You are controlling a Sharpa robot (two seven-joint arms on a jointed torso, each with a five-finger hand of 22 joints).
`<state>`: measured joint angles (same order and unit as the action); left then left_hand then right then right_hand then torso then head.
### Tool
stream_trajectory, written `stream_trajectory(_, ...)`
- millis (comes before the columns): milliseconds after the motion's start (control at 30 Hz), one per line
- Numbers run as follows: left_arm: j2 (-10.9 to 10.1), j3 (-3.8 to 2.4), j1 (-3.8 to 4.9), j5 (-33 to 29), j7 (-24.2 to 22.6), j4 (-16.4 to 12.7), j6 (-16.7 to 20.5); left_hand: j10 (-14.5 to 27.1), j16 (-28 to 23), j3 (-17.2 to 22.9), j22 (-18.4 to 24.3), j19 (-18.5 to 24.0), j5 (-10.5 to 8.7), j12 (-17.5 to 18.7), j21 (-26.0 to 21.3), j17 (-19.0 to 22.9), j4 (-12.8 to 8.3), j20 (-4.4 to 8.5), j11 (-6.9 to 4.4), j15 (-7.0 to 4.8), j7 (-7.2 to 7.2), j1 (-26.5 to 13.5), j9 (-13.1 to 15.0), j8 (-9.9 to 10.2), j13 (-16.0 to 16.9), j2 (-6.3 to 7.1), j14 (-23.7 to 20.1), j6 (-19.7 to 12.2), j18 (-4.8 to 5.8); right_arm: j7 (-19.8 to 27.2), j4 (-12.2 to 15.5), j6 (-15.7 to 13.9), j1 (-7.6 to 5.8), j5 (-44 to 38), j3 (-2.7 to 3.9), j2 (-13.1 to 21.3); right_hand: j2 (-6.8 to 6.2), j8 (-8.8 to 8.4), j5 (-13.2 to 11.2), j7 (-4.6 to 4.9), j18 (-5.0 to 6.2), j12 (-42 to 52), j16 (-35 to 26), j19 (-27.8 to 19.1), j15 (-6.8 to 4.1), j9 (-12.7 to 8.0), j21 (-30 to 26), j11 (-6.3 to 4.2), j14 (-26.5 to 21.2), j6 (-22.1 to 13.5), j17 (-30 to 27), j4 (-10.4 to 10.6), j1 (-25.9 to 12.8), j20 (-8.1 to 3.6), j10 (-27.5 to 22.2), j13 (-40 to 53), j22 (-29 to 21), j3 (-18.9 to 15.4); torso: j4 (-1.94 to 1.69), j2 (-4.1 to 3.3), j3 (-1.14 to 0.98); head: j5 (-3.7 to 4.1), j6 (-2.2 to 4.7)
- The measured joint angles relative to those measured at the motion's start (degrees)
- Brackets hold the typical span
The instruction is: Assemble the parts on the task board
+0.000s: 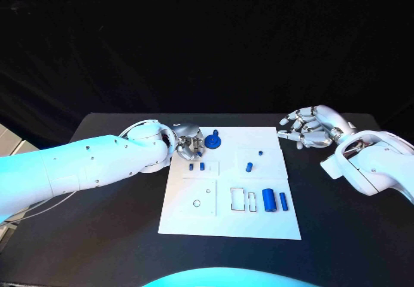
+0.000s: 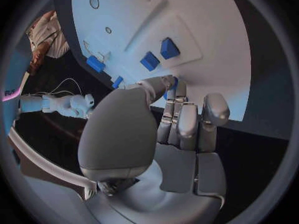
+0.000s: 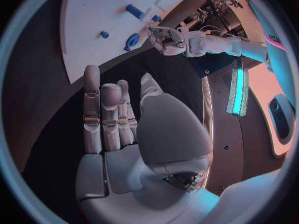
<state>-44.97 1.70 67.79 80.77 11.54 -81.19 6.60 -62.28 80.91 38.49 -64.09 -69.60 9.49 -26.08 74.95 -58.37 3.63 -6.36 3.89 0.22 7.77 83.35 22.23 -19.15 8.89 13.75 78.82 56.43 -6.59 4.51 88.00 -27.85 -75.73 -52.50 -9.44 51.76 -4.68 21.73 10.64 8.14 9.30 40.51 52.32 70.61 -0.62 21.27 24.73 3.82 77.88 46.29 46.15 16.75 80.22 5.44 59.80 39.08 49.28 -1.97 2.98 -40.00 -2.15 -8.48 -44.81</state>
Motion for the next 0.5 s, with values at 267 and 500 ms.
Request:
stream_trajectory(267,0.00,0.00,0.01,0.16,0.10,-0.04,0.00,0.00,0.00,0.00,-0.10,0.00,0.00,0.00,0.00,-0.11,0.00,0.00,0.00,0.00,-0.01,0.00,0.00,0.21,0.16,0.00,0.00,0.43,-0.01,0.00,0.00,0.00,0.02,0.00,0.00,0.02,0.00,0.00,0.00,0.00,0.00,0.00,0.00,0.00,0.00,0.00,0.00,0.00,0.00,0.00,0.00,0.00,0.00,0.00,0.00,0.00,0.00,0.00,-0.01,-0.01,-0.01,0.00,-0.07)
stream_trajectory(500,0.18,0.11,0.02,0.13,0.07,0.17,0.07,0.00,0.00,-0.31,-0.05,0.00,0.00,0.36,0.00,-0.33,-0.31,0.00,0.00,0.00,-0.01,-0.49,0.11,0.21,0.43,0.14,0.00,0.42,-0.01,-0.01,0.00,0.00,0.03,0.00,0.00,0.02,0.00,0.00,0.00,0.00,0.00,-0.23,-0.46,0.00,0.00,-0.09,-0.56,0.00,0.00,0.00,-0.08,0.00,0.00,0.00,0.00,-0.29,-0.30,0.00,-0.03,0.01,-0.02,0.00,-0.06)
